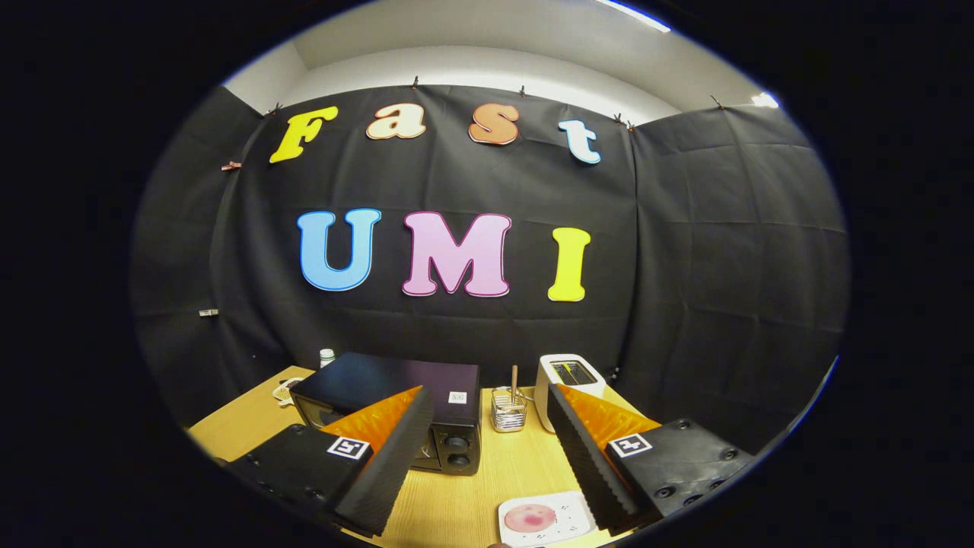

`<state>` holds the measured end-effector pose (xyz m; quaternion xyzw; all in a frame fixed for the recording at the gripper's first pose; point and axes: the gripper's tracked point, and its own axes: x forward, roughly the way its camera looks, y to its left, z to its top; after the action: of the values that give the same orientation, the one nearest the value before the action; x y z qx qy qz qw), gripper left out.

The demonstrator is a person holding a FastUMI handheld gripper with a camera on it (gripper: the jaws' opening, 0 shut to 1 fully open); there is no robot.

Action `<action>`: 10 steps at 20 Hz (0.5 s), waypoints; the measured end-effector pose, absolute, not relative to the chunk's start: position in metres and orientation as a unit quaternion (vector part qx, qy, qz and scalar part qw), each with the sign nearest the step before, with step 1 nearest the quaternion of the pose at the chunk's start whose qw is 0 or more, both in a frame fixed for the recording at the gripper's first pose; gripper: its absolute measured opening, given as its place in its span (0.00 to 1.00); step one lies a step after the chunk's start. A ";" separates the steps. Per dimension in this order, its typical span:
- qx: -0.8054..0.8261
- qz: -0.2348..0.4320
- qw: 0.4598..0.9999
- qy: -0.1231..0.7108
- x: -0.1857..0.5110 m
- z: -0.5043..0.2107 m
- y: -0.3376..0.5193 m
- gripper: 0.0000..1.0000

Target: Open the toaster oven, put the food inside, and close the toaster oven door.

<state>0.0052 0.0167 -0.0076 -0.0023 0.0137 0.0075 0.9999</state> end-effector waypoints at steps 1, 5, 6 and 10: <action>-0.002 0.007 1.000 0.013 0.006 -0.007 0.017 0.98; -0.001 0.004 1.000 0.017 0.004 -0.009 0.016 0.98; -0.003 0.004 1.000 0.017 0.004 -0.009 0.016 0.98; -0.009 -0.001 1.000 0.024 0.005 -0.012 0.014 0.98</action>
<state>0.0053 0.0142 -0.0120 -0.0090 0.0240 -0.0009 0.9997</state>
